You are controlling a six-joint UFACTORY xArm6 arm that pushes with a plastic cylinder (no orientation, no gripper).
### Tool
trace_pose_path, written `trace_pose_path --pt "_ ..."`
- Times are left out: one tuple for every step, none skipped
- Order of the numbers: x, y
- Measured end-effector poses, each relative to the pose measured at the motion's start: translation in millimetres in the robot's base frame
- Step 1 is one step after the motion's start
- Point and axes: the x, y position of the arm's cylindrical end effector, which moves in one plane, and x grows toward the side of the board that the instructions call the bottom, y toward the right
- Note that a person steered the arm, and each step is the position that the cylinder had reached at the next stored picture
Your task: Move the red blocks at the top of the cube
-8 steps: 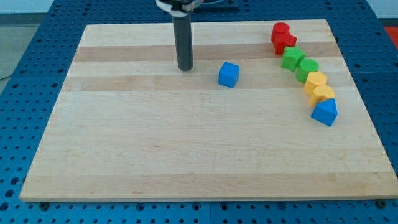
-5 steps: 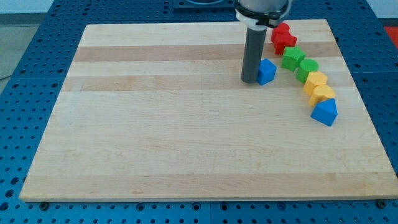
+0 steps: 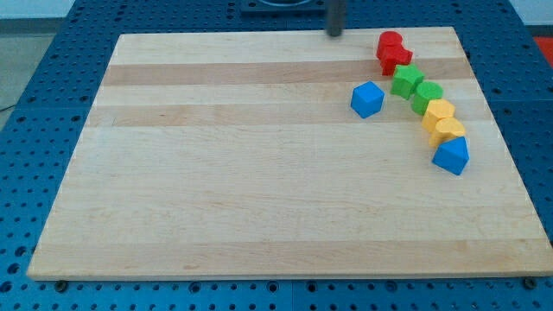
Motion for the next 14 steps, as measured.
trace_pose_path --pt "2.4 77.2" --pt "23.0 95.1" --pt "42.9 54.9" --pt "56.6 -38.0" --pt "59.0 -54.9" --pt "21.6 -5.2" --pt "-0.5 51.6" --pt "11.4 108.5" --pt "15.3 108.8" --pt "15.3 108.8" --pt "28.2 85.2" --pt "59.4 58.2" --pt "83.9 57.3" --pt "83.5 58.0"
